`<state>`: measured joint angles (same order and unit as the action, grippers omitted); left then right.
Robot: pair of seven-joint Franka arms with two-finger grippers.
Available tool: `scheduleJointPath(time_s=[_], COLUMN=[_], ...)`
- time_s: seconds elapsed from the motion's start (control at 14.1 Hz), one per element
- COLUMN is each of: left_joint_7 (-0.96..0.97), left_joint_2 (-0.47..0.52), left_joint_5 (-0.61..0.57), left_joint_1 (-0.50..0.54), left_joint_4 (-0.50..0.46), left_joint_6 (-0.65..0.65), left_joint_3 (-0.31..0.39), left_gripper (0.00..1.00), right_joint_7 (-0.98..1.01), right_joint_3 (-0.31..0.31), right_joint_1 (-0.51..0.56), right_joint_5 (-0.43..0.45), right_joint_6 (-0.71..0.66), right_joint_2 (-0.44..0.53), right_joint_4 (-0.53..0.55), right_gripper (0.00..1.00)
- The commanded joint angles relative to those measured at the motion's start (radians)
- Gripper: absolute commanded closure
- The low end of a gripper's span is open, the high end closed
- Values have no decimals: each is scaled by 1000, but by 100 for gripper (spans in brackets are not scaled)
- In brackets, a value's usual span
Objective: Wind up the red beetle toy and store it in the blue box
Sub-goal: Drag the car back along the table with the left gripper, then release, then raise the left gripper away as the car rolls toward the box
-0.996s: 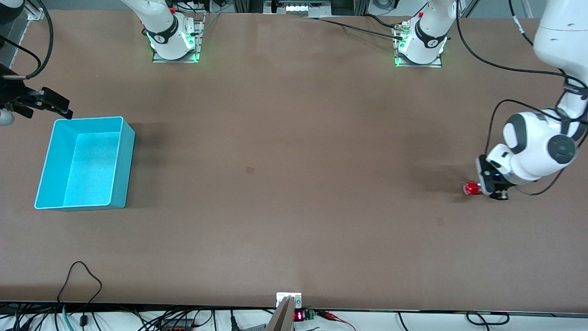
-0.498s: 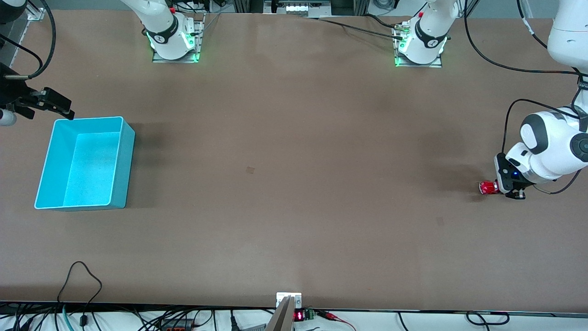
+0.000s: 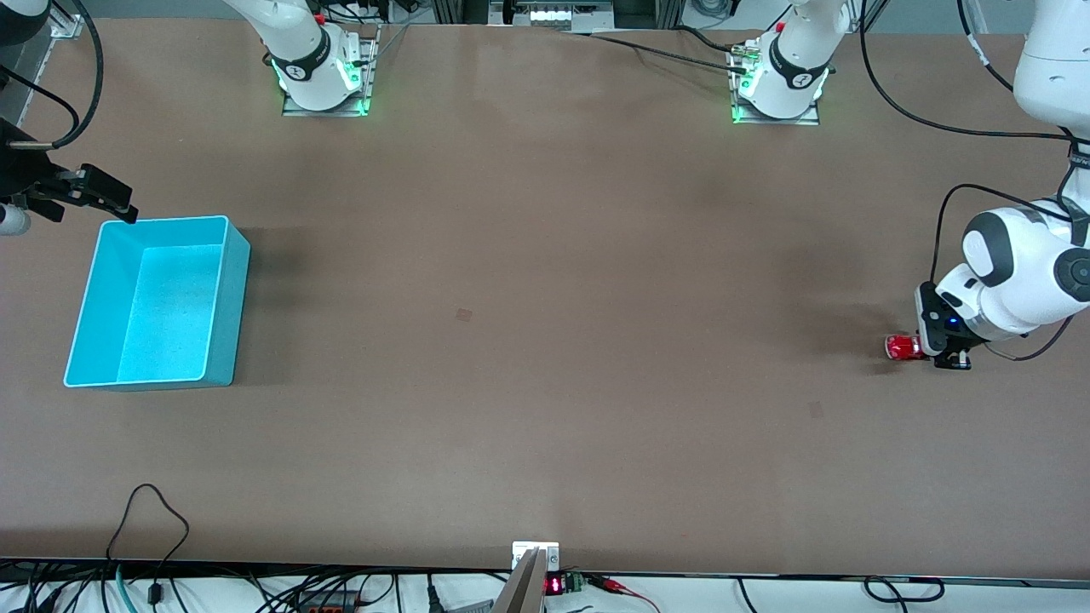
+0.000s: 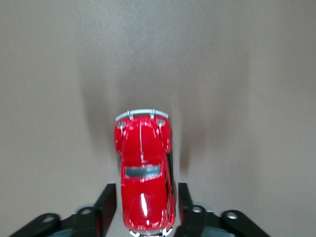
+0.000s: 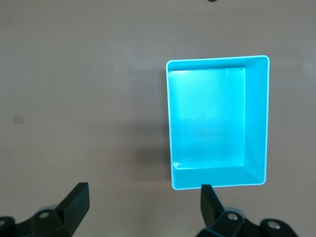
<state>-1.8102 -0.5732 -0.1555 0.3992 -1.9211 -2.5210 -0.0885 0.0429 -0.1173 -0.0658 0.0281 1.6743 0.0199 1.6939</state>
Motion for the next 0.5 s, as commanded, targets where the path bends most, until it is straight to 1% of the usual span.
scheduleJointPath(time_s=[0.0, 0.21, 0.43], left_joint_7=[-17, 24, 207], left_joint_2=[31, 131, 237], left_joint_5=[-3, -1, -1], left_joint_1=[12, 10, 10], left_joint_4=[28, 28, 28], left_joint_6=[49, 189, 396], left_joint_3=[-33, -54, -54], left_gripper=[0, 0, 0], right_joint_7=[-3, -3, -3], right_joint_3=[1, 1, 1], right_joint_1=[1, 3, 3], right_joint_5=[-10, -11, -11], right_joint_6=[-1, 1, 10], right_joint_2=[-8, -11, -14], right_joint_4=[-17, -17, -17], right_gripper=[0, 0, 0])
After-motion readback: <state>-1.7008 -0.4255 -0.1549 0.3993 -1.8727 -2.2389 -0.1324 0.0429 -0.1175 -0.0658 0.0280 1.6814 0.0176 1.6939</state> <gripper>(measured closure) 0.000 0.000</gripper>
